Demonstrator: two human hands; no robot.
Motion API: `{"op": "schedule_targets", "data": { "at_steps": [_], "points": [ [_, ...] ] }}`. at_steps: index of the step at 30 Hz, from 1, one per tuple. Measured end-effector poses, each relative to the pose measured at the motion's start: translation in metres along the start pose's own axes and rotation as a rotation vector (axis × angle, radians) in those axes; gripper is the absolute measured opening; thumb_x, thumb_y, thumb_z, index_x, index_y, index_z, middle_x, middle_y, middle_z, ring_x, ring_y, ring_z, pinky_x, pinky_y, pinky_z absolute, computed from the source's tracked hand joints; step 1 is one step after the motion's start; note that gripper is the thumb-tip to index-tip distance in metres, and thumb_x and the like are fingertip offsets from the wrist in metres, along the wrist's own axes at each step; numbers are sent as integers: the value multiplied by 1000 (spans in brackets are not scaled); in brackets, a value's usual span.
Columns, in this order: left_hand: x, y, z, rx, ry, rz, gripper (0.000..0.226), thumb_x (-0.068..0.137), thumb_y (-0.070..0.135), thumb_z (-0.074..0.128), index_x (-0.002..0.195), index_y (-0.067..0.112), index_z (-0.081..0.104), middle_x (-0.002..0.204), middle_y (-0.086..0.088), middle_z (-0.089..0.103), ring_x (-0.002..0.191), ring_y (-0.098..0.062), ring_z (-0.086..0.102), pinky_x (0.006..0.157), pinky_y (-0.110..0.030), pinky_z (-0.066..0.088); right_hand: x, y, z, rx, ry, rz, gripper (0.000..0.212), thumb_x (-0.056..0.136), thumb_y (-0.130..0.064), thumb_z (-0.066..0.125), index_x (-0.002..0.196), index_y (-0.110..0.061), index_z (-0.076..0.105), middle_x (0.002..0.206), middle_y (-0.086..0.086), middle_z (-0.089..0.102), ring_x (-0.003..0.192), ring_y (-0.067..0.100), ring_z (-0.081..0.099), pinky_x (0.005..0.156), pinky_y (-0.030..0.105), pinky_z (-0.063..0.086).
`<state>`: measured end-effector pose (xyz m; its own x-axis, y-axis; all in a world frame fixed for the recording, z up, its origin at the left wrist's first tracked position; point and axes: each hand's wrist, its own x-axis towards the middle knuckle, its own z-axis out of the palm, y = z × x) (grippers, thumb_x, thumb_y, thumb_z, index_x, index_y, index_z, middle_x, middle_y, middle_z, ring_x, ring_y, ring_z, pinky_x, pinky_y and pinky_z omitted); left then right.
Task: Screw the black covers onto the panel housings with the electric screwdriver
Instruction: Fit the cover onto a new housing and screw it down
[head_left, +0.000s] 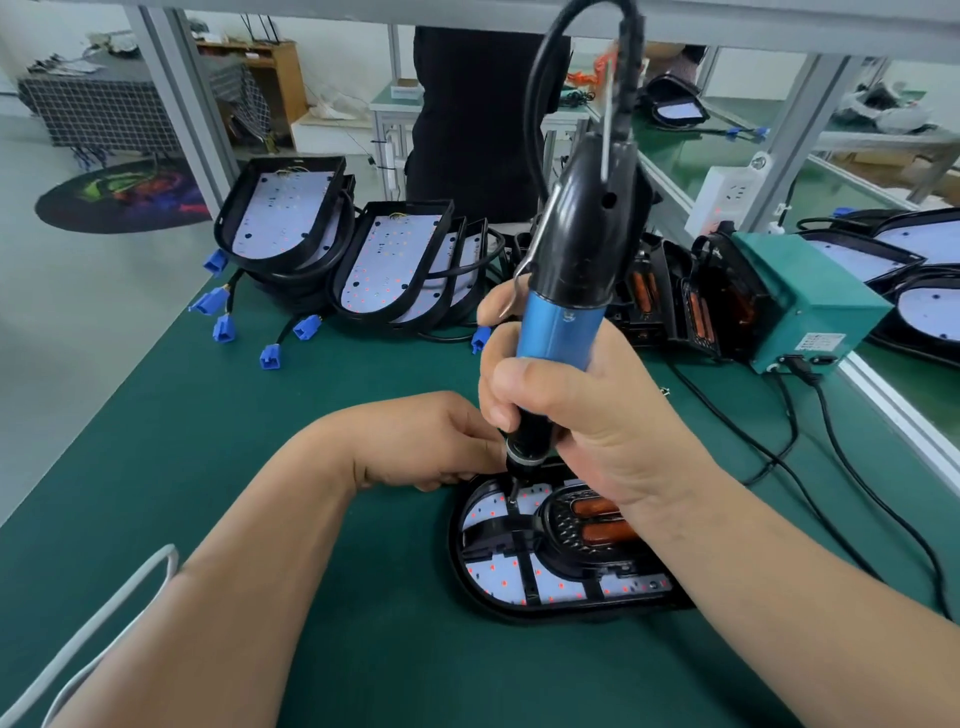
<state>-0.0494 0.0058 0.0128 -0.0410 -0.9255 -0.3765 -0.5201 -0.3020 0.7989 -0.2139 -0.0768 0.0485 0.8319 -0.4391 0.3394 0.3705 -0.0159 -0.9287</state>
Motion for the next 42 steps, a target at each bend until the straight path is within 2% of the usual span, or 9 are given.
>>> {"op": "schedule_targets", "data": {
  "at_steps": [7,10,16,19,22,25,30,36,42],
  "points": [
    [-1,3,1,-23,-16,7,40,105,34,65,73,10,60,61,8,35,54,-10,31,50,-22,29,-2,2,-6,91,-12,-74,49,82,4,61,126,-18,64,71,4,53,65,26,48,67,49,34],
    [-1,2,1,-57,-34,22,47,106,32,64,60,25,54,61,9,32,53,-10,29,49,-21,27,-2,0,-10,180,24,-114,47,78,0,62,123,-15,64,71,3,51,63,24,49,68,44,38],
    [1,-2,-1,-156,-40,30,40,105,33,65,68,22,54,63,9,35,54,-10,27,50,-21,24,2,-5,-22,212,368,-176,32,94,-11,73,124,-16,62,86,5,55,69,22,56,71,37,50],
    [11,-2,3,-451,77,15,25,109,23,56,102,7,73,69,4,49,55,-8,32,47,-17,27,5,-5,-39,415,565,-107,23,98,-25,70,117,-17,59,85,2,57,69,17,55,71,32,49],
    [26,4,9,-987,248,50,31,103,-8,38,122,-9,63,82,-7,56,59,-11,41,48,-19,32,3,-7,-61,556,672,-110,20,100,-26,66,116,-14,61,88,4,60,75,20,60,77,36,53],
    [33,7,11,-1280,219,79,43,94,-17,32,130,-17,54,88,-13,56,62,-11,47,48,-18,35,4,-7,-75,574,749,-148,20,103,-25,70,115,-12,59,88,7,64,80,24,69,83,42,60],
    [37,8,16,-1215,249,55,36,98,-16,36,125,-11,60,82,-10,66,53,-5,43,41,-14,31,3,2,-80,571,819,-137,25,102,-19,70,119,-9,54,83,7,65,71,20,68,75,36,62],
    [39,8,20,-1047,276,64,9,109,9,51,108,4,58,84,-5,72,49,-3,37,38,-13,28,1,8,-84,592,817,-132,28,101,-14,70,120,-11,50,81,4,60,62,14,57,65,31,54],
    [40,8,23,-1060,219,118,16,92,20,68,97,7,76,85,-3,68,51,-3,40,40,-12,29,2,9,-85,587,811,-169,27,100,-14,70,118,-11,51,81,3,60,62,14,57,66,32,54]
  ]
}}
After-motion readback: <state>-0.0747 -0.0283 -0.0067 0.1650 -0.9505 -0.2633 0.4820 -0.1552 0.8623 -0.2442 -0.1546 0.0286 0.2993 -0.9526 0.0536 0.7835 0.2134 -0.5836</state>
